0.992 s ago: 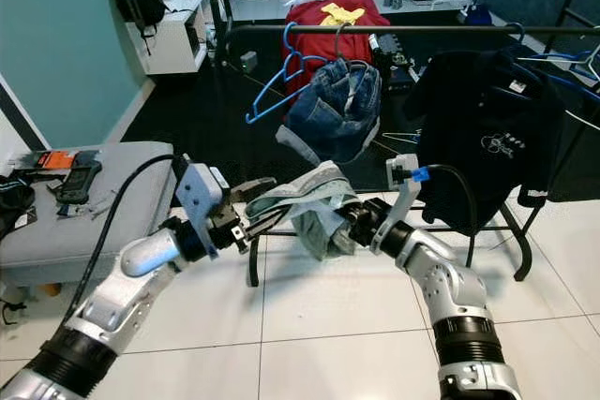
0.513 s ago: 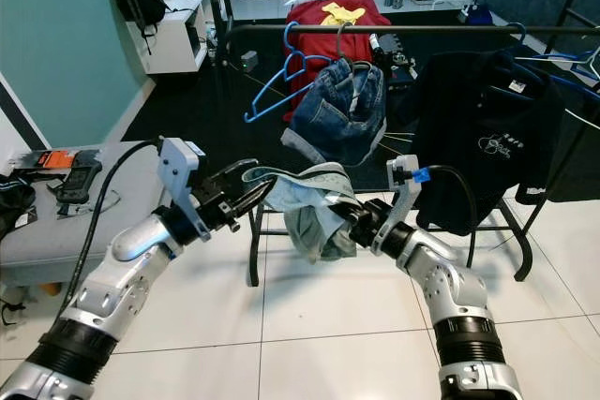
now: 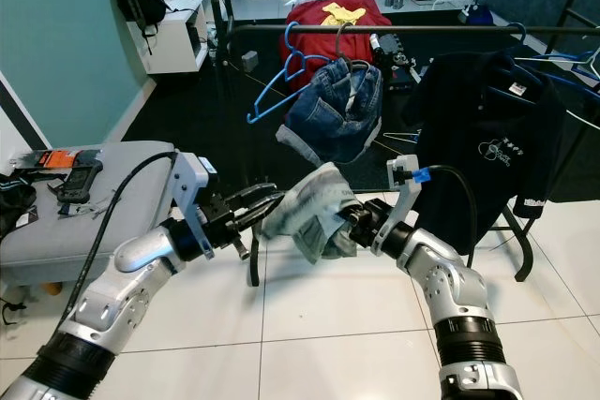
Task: Hang hanger
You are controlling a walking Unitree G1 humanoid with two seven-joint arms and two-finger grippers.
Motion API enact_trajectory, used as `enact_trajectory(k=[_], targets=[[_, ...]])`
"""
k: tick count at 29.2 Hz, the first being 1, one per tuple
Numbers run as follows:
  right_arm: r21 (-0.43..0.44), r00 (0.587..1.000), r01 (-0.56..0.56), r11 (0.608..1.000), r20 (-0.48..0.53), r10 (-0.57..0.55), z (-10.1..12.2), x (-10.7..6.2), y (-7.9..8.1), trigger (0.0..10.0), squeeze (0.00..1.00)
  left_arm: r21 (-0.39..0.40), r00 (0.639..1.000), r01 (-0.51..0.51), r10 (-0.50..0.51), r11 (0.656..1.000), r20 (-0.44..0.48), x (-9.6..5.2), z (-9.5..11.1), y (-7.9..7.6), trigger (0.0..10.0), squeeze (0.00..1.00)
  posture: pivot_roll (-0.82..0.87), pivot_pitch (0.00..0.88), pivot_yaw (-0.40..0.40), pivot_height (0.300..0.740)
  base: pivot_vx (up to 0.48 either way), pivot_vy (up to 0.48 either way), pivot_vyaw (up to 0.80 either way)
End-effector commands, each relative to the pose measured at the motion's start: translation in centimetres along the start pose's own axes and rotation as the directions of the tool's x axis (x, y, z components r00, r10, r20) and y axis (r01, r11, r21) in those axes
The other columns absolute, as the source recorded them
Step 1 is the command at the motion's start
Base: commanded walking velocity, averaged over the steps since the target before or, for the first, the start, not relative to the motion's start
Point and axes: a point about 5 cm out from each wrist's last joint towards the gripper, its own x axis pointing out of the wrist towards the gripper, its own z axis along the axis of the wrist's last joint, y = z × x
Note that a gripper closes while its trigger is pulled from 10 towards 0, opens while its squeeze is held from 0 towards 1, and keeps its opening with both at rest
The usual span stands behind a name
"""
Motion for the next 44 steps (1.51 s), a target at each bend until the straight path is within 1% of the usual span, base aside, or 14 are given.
enact_trajectory(k=[1,9,10,14,15,16,17,18,25,27,29,31,35,44], targets=[[0.005,1.000,0.007,1.000,-0.011,-0.007,-0.3,-0.2,-0.2,0.0,0.00,0.015,1.000,-0.003,0.003,1.000,-0.029,-0.1,-0.2,0.2,10.0,0.00,-0.09,0.078,-0.005,0.740,0.000,0.000,0.00],[0.003,1.000,0.007,1.000,0.004,-0.007,-0.1,0.1,-0.1,0.0,0.00,-0.030,0.999,-0.049,0.048,0.998,-0.024,-0.7,-0.9,-0.7,10.0,0.00,-0.09,0.073,0.001,0.740,0.000,0.000,0.00],[0.002,1.000,0.007,1.000,0.011,-0.007,0.0,0.2,0.0,0.0,0.00,-0.025,0.997,-0.072,0.072,0.997,-0.019,-0.9,-1.3,-1.2,10.0,1.00,-0.09,0.072,0.001,0.740,0.000,0.000,0.00],[-0.006,1.000,0.013,1.000,0.020,-0.013,0.2,0.5,0.1,0.0,0.00,0.010,0.995,-0.103,0.103,0.995,-0.014,-1.3,-1.9,-1.7,10.0,1.00,-0.09,0.071,0.000,0.740,0.000,0.000,0.00],[-0.024,0.998,0.049,0.999,0.047,-0.047,0.8,1.2,0.1,0.0,0.00,0.104,0.993,-0.113,0.116,0.988,-0.026,-1.7,-3.0,-2.5,10.0,1.00,-0.09,0.067,-0.002,0.740,0.000,0.000,0.00],[-0.024,0.998,0.049,0.999,0.047,-0.047,0.8,1.2,0.1,0.0,0.00,0.104,0.993,-0.113,0.116,0.988,-0.026,-1.7,-3.0,-2.5,10.0,1.00,-0.09,0.067,-0.002,0.740,0.000,0.000,0.00],[-0.031,0.995,0.070,0.997,0.077,-0.067,1.6,2.0,0.4,0.0,0.00,0.184,0.993,-0.108,0.115,0.977,-0.027,-2.1,-3.7,-3.2,10.0,0.73,-0.09,0.063,-0.003,0.740,0.000,0.000,0.00],[-0.034,0.990,0.074,0.997,0.119,-0.070,2.7,3.0,0.9,0.0,0.00,0.294,0.989,-0.136,0.145,0.946,-0.008,-2.7,-4.0,-3.3,10.0,0.00,-0.10,0.061,-0.002,0.740,0.000,0.000,0.00],[-0.031,0.979,0.002,1.000,0.205,0.005,5.4,5.3,3.1,0.0,0.00,0.507,0.964,-0.260,0.254,0.822,0.082,-3.5,-4.0,-2.8,10.0,0.00,-0.10,0.053,-0.013,0.740,0.000,0.000,0.00],[-0.027,0.978,-0.009,1.000,0.209,0.015,5.5,5.5,3.4,0.0,0.00,0.521,0.963,-0.263,0.257,0.812,0.086,-3.4,-4.0,-2.9,10.0,0.00,-0.10,0.053,-0.013,0.740,0.000,0.000,0.00],[-0.006,0.975,-0.038,0.999,0.217,0.039,5.6,5.8,3.9,0.0,0.00,0.601,0.950,-0.298,0.293,0.741,0.110,-2.6,-4.2,-2.9,10.0,0.00,-0.10,0.050,-0.024,0.740,0.000,0.000,0.00],[-0.006,0.975,-0.038,0.999,0.217,0.039,5.6,5.8,3.9,0.0,0.00,0.601,0.950,-0.298,0.293,0.741,0.110,-2.6,-4.2,-2.9,10.0,0.00,-0.10,0.050,-0.024,0.740,0.000,0.000,0.00],[0.012,0.977,-0.070,0.997,0.204,0.066,5.1,6.2,4.8,0.0,0.00,0.668,0.907,-0.410,0.353,0.622,0.228,-1.2,-4.0,-2.0,10.0,0.00,-0.11,0.050,-0.024,0.740,0.000,0.000,0.00],[0.027,0.976,-0.080,0.996,0.205,0.073,4.9,6.1,5.1,0.0,0.00,0.663,0.885,-0.463,0.349,0.589,0.307,-0.7,-3.5,-1.9,10.0,0.00,-0.11,0.060,-0.017,0.740,0.000,0.000,0.00]])
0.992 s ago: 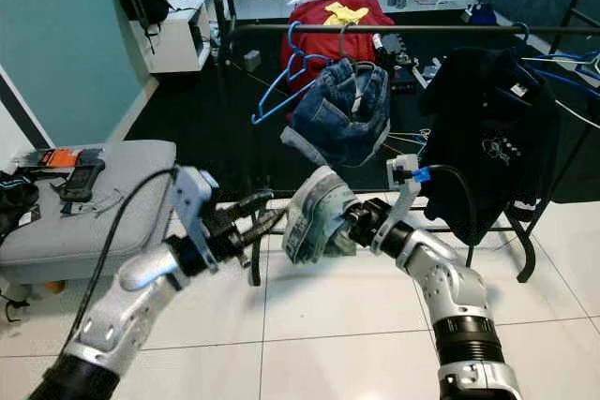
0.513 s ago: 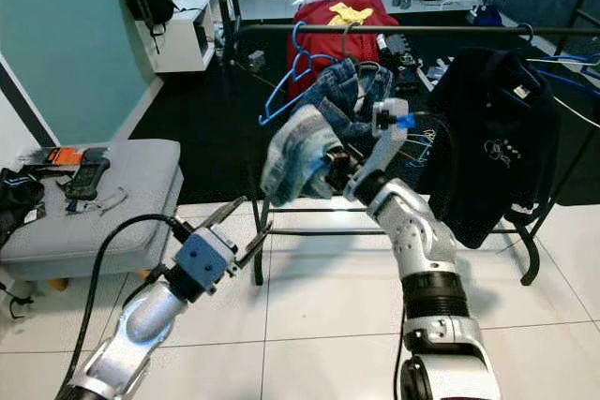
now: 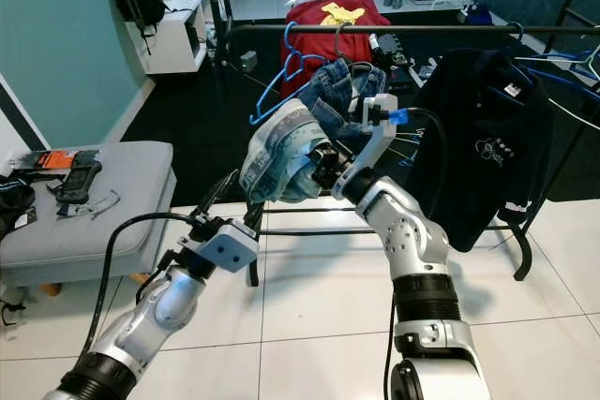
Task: Hang hanger
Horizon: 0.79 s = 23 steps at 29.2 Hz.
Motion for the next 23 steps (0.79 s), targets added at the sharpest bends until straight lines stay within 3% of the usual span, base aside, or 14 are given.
enact_trajectory(k=[1,19,23], targets=[[0.017,1.000,-0.008,1.000,0.002,0.008,-0.2,0.0,0.4,0.0,0.00,0.001,0.999,0.009,-0.009,1.000,0.038,-0.1,0.4,-0.4,10.0,0.00,-0.11,0.061,-0.015,0.740,0.000,0.000,0.00],[0.031,1.000,0.003,1.000,0.001,-0.003,-0.3,-0.2,0.2,0.0,0.00,0.012,0.992,-0.004,0.003,1.000,0.125,0.0,1.2,-1.0,10.0,0.00,-0.11,0.062,-0.017,0.740,0.000,0.000,0.00],[0.031,1.000,0.008,0.999,0.002,-0.008,-0.3,-0.2,0.1,0.0,0.00,0.065,0.986,0.104,-0.112,0.992,0.127,-0.1,0.9,-2.6,10.0,0.00,-0.11,0.062,-0.018,0.740,0.000,0.000,0.00]])
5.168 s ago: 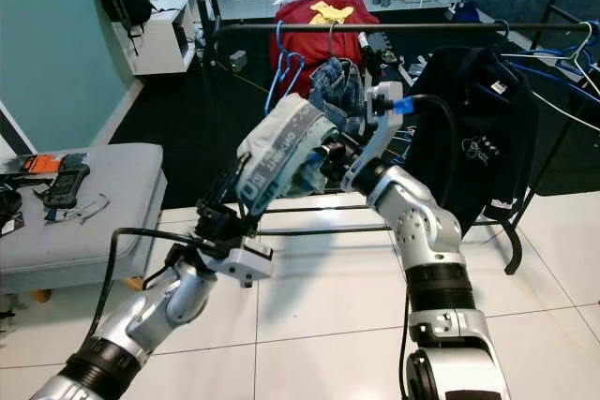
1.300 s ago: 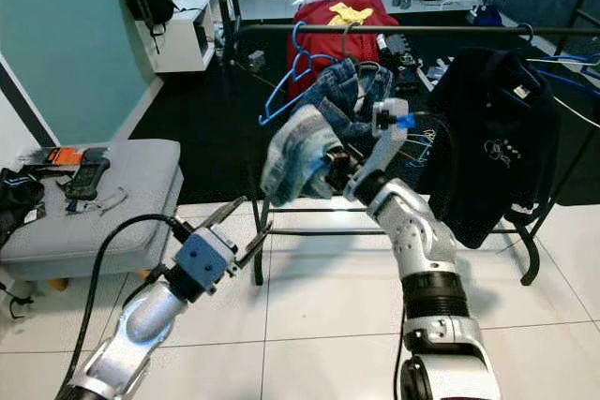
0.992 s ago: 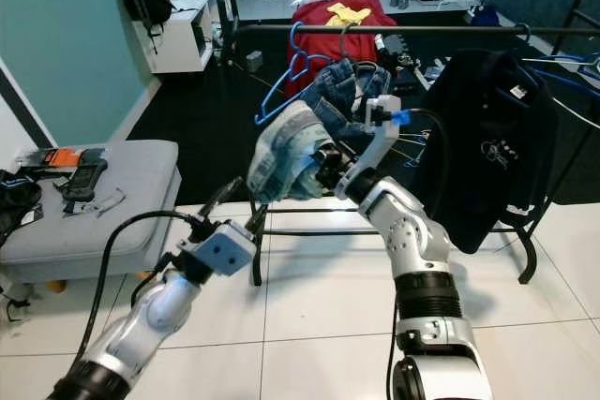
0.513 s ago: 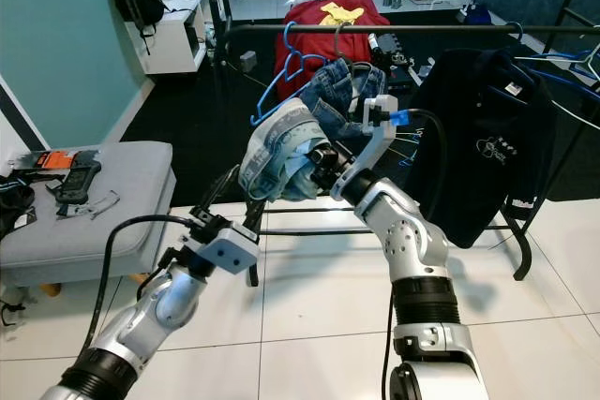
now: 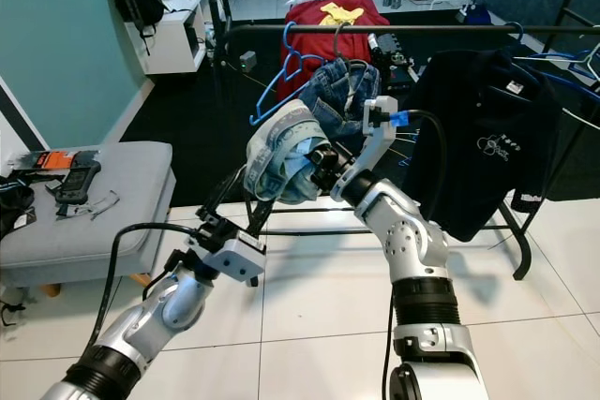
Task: Hang hanger
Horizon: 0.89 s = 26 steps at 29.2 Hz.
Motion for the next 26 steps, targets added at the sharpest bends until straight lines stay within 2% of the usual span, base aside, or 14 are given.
enact_trajectory(k=[1,6,18,20,22,26], targets=[[0.010,1.000,0.001,1.000,0.001,-0.001,-0.1,-0.1,0.1,0.0,0.00,0.007,0.999,0.030,-0.029,1.000,-0.033,-0.1,-0.5,-0.7,10.0,0.00,-0.11,0.063,-0.019,0.740,0.000,0.000,0.00],[0.003,1.000,-0.002,1.000,-0.001,0.002,0.0,-0.1,0.1,0.0,0.00,0.023,0.998,0.004,-0.002,1.000,-0.065,0.0,-1.2,-0.3,10.0,0.00,-0.11,0.063,-0.019,0.740,0.000,0.000,0.00],[0.000,1.000,-0.006,1.000,-0.002,0.006,0.0,-0.1,0.2,0.0,0.00,0.087,0.997,0.067,-0.063,0.994,-0.050,-0.3,-1.5,-0.5,10.0,0.00,-0.11,0.066,-0.019,0.740,0.000,0.000,0.00],[0.000,1.000,-0.005,1.000,-0.002,0.005,0.0,-0.1,0.2,0.0,0.00,0.085,0.998,0.032,-0.028,0.996,-0.052,-0.1,-1.5,-0.2,10.0,0.00,-0.11,0.067,-0.020,0.740,0.000,0.000,0.00],[-0.001,1.000,-0.001,1.000,-0.005,0.001,-0.1,-0.2,0.1,0.0,0.00,0.043,1.000,-0.021,0.021,0.999,-0.014,0.1,-1.0,0.0,10.0,0.00,-0.11,0.069,-0.020,0.740,0.000,0.000,0.00],[0.001,1.000,0.003,1.000,-0.007,-0.003,-0.1,-0.3,0.0,0.0,0.00,0.007,0.999,-0.048,0.048,0.999,0.001,0.1,-0.7,0.1,10.0,0.00,-0.11,0.070,-0.022,0.740,0.000,0.000,0.00]])
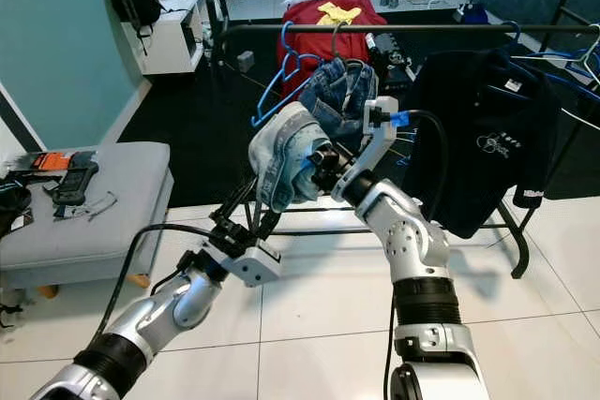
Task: Hang hanger
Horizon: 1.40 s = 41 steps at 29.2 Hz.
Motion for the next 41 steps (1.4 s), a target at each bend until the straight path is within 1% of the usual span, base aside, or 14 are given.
enact_trajectory(k=[1,4,5,7,10,15,21,27,31,32,36,37,40,41], targets=[[0.003,1.000,0.000,1.000,-0.002,0.000,-0.1,-0.2,0.1,0.0,0.00,-0.017,0.999,-0.036,0.036,0.999,0.002,0.1,0.1,0.3,10.0,0.00,-0.11,0.070,-0.022,0.740,0.000,0.000,0.00],[0.003,1.000,0.000,1.000,-0.002,0.000,-0.1,-0.2,0.1,0.0,0.00,-0.021,0.998,-0.064,0.064,0.998,-0.009,0.2,0.0,0.6,10.0,0.00,-0.12,0.071,-0.023,0.740,0.000,0.000,0.00],[0.004,1.000,0.001,1.000,-0.003,-0.001,-0.1,-0.3,0.0,0.0,0.00,-0.019,0.994,-0.107,0.106,0.994,-0.019,0.3,-0.2,1.2,10.0,0.00,-0.11,0.069,-0.025,0.740,0.000,0.000,0.00],[0.004,1.000,0.001,1.000,-0.003,-0.001,-0.1,-0.3,0.0,0.0,0.00,-0.019,0.994,-0.107,0.106,0.994,-0.019,0.3,-0.2,1.2,10.0,0.00,-0.11,0.069,-0.025,0.740,0.000,0.000,0.00],[0.002,1.000,0.015,1.000,-0.012,-0.015,-0.3,-0.6,-0.3,0.0,0.00,-0.010,0.985,-0.173,0.173,0.985,-0.019,0.0,-0.5,2.6,10.0,0.00,-0.11,0.065,-0.025,0.740,0.000,0.000,0.00],[-0.001,0.999,0.036,0.999,-0.020,-0.036,-0.6,-1.0,-0.8,0.0,0.00,-0.033,0.984,-0.180,0.180,0.983,-0.014,-0.8,-0.2,3.0,10.0,0.00,-0.11,0.062,-0.025,0.740,0.000,0.000,0.00],[0.000,0.999,0.041,0.999,-0.023,-0.041,-0.7,-1.2,-0.9,0.0,0.00,-0.043,0.983,-0.184,0.183,0.982,-0.014,-1.0,-0.1,3.1,10.0,0.00,-0.11,0.062,-0.025,0.740,0.000,0.000,0.00],[0.000,0.998,0.056,0.998,-0.041,-0.056,-1.4,-1.5,-1.4,0.0,0.00,-0.059,0.980,-0.195,0.197,0.979,0.018,-0.4,0.3,4.1,10.0,0.00,-0.10,0.049,-0.027,0.740,0.000,0.000,0.00],[-0.001,0.997,0.058,0.998,-0.044,-0.058,-1.4,-1.6,-1.5,0.0,0.00,-0.061,0.983,-0.176,0.178,0.983,0.036,-0.3,0.4,4.2,10.0,0.00,-0.10,0.044,-0.026,0.740,0.000,0.000,0.00],[-0.002,0.997,0.061,0.998,-0.047,-0.061,-1.5,-1.7,-1.6,0.0,0.00,-0.060,0.986,-0.155,0.158,0.986,0.054,-0.2,0.6,4.1,0.0,0.00,-0.10,0.044,-0.026,0.740,0.000,0.000,0.00],[-0.002,0.996,0.067,0.998,-0.053,-0.067,-1.6,-2.0,-1.7,0.0,0.00,-0.060,0.990,-0.116,0.121,0.991,0.075,-0.3,0.9,4.1,0.0,0.00,-0.09,0.043,-0.026,0.740,0.000,0.000,0.00],[-0.002,0.996,0.069,0.998,-0.055,-0.069,-1.7,-2.0,-1.8,0.0,0.00,-0.057,0.992,-0.092,0.097,0.994,0.084,-0.4,1.0,3.9,10.0,0.00,-0.09,0.041,-0.026,0.740,0.000,0.000,0.00],[-0.001,0.996,0.070,0.998,-0.058,-0.070,-1.9,-2.1,-1.8,0.0,0.00,-0.048,0.992,0.003,0.003,0.999,0.123,-0.7,1.6,3.1,10.0,0.00,-0.09,0.041,-0.024,0.740,0.000,0.000,0.00],[-0.001,0.996,0.070,0.998,-0.058,-0.070,-1.9,-2.1,-1.8,0.0,0.00,-0.048,0.992,0.003,0.003,0.999,0.123,-0.7,1.6,3.1,10.0,0.00,-0.09,0.041,-0.024,0.740,0.000,0.000,0.00]])
